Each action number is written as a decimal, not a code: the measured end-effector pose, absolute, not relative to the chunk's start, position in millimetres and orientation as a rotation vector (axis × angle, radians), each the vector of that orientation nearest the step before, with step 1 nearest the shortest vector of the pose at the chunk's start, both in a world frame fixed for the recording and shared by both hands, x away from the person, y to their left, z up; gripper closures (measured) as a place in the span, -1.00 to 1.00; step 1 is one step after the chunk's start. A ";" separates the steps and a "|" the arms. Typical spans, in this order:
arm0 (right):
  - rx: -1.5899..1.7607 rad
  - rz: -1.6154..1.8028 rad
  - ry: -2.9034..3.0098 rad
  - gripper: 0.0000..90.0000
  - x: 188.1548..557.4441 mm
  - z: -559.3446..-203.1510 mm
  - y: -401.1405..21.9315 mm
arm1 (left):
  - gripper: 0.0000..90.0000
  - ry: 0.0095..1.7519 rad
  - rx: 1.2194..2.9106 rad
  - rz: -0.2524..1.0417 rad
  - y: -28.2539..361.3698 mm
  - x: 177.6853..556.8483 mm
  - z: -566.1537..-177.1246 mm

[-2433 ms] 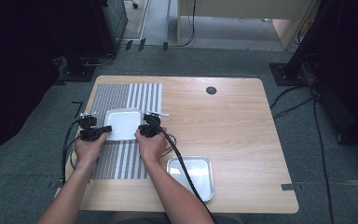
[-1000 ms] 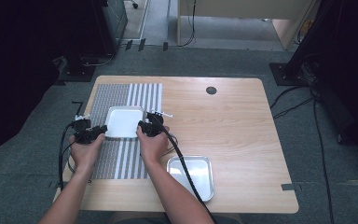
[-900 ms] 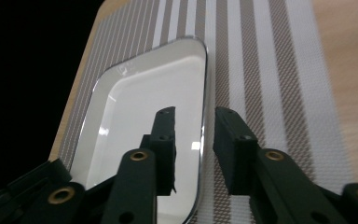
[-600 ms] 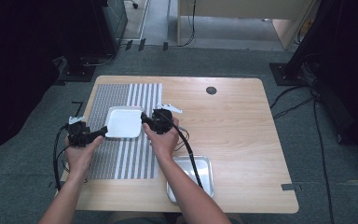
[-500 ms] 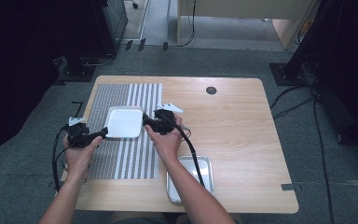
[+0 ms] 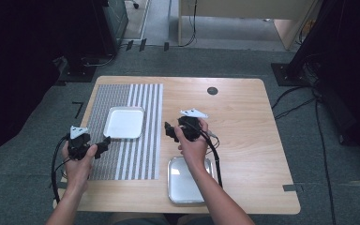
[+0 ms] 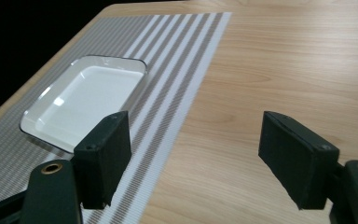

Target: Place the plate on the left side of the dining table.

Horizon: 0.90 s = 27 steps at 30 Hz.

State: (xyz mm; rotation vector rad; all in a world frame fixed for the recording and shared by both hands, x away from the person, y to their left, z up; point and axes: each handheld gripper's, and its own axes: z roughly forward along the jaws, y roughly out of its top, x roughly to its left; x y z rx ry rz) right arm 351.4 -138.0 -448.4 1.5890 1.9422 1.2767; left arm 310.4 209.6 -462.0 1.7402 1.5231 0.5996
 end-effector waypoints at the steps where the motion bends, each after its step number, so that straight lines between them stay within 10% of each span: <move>1: 1.586 1.269 1.942 -0.44 348.7 -447.9 -142.1 | -0.65 1.525 1.736 0.590 209.8 308.6 -463.1; 27: 1.592 1.223 1.878 -0.48 295.8 -446.8 -233.4 | -0.72 1.453 1.697 0.592 204.3 259.6 -469.6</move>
